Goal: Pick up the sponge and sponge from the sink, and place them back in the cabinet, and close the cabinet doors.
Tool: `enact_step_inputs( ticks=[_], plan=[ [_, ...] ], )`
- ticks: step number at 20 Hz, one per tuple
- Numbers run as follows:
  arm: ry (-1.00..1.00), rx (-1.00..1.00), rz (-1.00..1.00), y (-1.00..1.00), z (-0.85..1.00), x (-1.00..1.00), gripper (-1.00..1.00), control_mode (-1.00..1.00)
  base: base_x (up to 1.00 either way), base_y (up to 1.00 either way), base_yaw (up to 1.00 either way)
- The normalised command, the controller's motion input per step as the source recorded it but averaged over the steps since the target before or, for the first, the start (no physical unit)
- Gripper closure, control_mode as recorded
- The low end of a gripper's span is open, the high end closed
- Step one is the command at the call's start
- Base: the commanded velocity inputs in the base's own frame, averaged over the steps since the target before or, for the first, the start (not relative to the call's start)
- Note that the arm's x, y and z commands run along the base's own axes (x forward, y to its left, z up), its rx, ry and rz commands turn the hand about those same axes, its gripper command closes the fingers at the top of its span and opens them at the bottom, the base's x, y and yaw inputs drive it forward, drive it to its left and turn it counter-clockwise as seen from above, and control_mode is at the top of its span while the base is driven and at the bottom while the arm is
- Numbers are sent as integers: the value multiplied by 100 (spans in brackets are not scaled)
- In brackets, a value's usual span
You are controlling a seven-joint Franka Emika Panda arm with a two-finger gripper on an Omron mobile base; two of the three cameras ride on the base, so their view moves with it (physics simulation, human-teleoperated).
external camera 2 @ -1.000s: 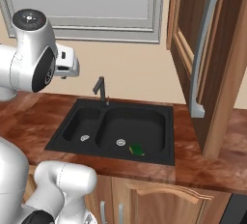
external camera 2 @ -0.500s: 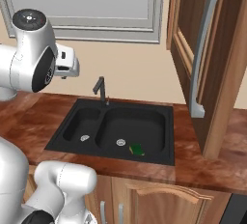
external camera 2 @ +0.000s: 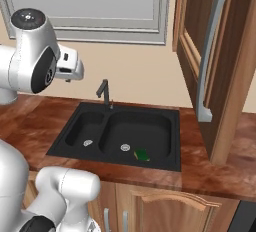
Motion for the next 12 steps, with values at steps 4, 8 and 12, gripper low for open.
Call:
enact_step_inputs(
  ticks=[4,8,12],
  plan=[
    [18,-10,-4,-14,0,18,-100,-100,0,0,0],
    [21,-12,-1,-24,0,12,-100,-100,0,0,0],
    [22,-5,0,-32,-3,1,-100,-100,0,0,0]
  ],
)
